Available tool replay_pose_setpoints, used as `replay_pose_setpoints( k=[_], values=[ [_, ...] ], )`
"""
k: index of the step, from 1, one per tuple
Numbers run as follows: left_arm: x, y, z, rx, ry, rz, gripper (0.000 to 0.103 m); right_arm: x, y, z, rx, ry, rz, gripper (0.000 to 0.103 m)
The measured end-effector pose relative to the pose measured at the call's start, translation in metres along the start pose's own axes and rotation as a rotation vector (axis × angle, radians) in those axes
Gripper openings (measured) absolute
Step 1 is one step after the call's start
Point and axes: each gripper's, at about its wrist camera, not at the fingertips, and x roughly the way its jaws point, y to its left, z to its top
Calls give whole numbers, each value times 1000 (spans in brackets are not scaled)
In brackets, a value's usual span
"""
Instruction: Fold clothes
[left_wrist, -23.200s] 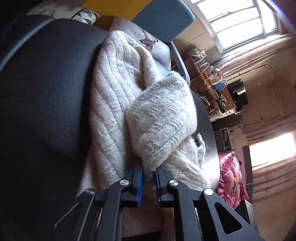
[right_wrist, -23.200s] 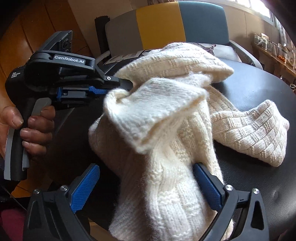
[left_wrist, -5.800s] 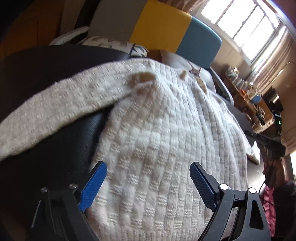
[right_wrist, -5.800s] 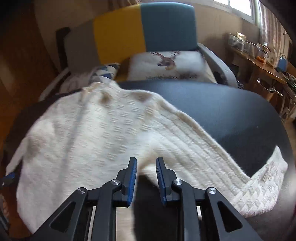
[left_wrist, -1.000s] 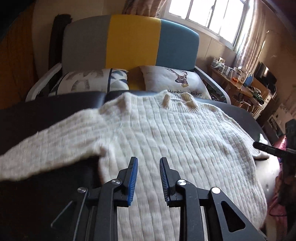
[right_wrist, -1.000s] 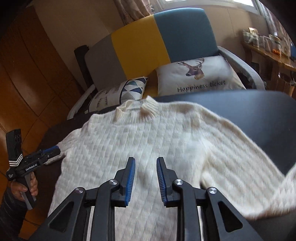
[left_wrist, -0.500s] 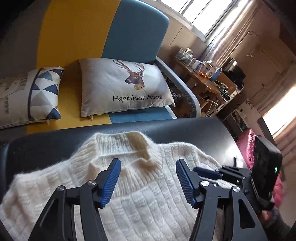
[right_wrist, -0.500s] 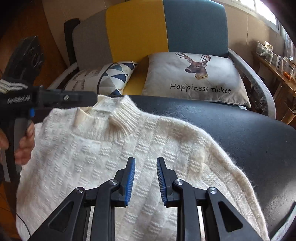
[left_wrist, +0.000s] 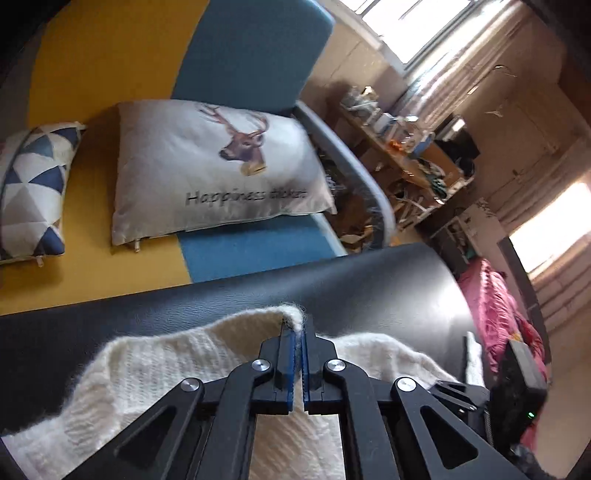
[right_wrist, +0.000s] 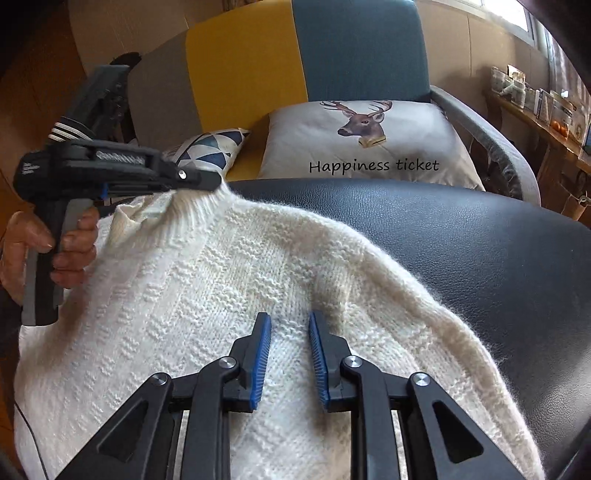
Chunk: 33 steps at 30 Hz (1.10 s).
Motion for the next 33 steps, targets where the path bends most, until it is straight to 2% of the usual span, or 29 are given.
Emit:
replay_pose_setpoints(
  k=[2, 5, 8, 10, 11, 12, 14, 16, 18, 22, 24, 25, 28, 29, 31, 33],
  values=[
    [16, 2, -6, 33, 24, 59, 3, 1, 3, 1, -9, 0, -15, 21],
    [6, 3, -8, 13, 17, 39, 3, 0, 4, 1, -13, 1, -23, 21],
    [-19, 11, -9, -14, -9, 14, 12, -1, 6, 3, -12, 15, -21, 23],
    [-49, 27, -11, -51, -51, 8, 24, -8, 9, 11, -6, 25, 12, 24],
    [-66, 35, -14, -70, -79, 19, 32, -16, 10, 17, 17, -6, 94, 25],
    [-84, 41, -20, -70, -108, 24, 33, -21, 11, 25, 54, -26, 212, 26],
    [-113, 48, -38, -33, -152, 65, 33, -16, 15, 47, 141, -8, 444, 26],
    [-129, 51, -62, -5, -167, 120, 33, 0, 27, 69, 217, 18, 582, 28],
    [-141, 51, -88, 26, -180, 179, 33, 33, 41, 91, 296, 111, 712, 28],
    [-144, 48, -128, 99, -174, 287, 33, 96, 74, 120, 347, 266, 697, 31],
    [-140, 49, -140, 116, -162, 311, 40, 123, 84, 125, 374, 348, 656, 31],
    [-139, 51, -144, 112, -161, 323, 41, 129, 87, 125, 383, 357, 637, 31],
    [-134, 60, -153, 81, -149, 317, 42, 140, 101, 127, 417, 340, 731, 31],
    [-132, 63, -155, 69, -152, 310, 42, 140, 106, 130, 417, 302, 778, 31],
    [-131, 68, -157, 44, -157, 296, 42, 141, 116, 138, 391, 239, 809, 30],
    [-131, 71, -157, 17, -164, 280, 42, 155, 120, 140, 387, 250, 722, 30]
  ],
)
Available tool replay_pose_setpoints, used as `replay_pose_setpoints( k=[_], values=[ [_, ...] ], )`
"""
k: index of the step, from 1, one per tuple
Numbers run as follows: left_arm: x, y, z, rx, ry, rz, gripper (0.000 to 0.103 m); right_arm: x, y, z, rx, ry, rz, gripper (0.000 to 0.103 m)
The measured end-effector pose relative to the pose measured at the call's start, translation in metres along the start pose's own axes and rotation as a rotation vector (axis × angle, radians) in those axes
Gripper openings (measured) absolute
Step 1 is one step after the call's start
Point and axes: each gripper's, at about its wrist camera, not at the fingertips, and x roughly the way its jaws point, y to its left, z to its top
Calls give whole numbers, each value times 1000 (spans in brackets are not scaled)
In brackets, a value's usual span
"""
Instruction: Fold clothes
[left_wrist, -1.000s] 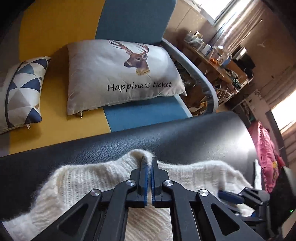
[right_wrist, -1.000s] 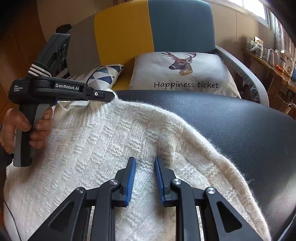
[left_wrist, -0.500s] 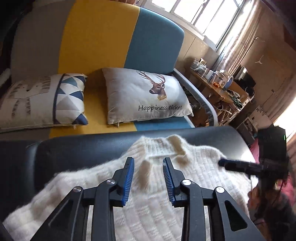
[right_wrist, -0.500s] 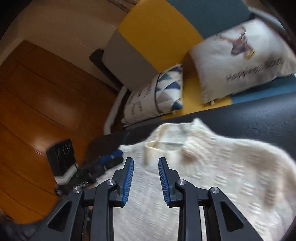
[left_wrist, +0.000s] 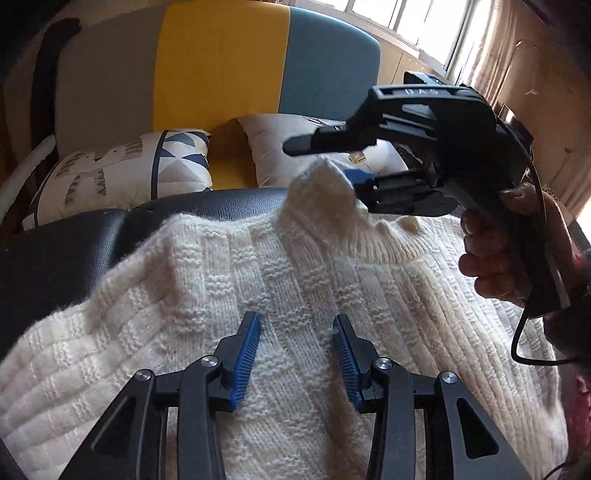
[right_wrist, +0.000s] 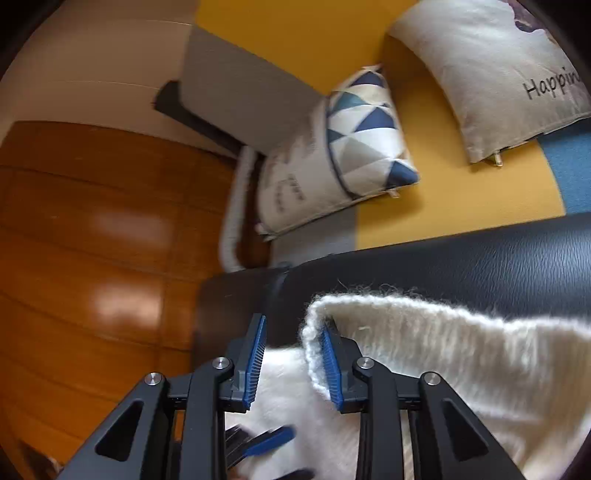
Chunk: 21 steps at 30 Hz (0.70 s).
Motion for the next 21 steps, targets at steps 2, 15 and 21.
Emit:
replay_pose_setpoints(
  k=[2, 15, 21],
  values=[
    [0, 0, -1, -5, -1, 1, 42, 8, -6, 4, -15, -9, -79, 19],
    [-73, 98, 5, -70, -101, 253, 48, -42, 32, -16, -205, -78, -232, 29],
    [-71, 162, -8, -41, 38, 456, 48, -13, 75, -53, -427, 29, -310, 29]
  ],
)
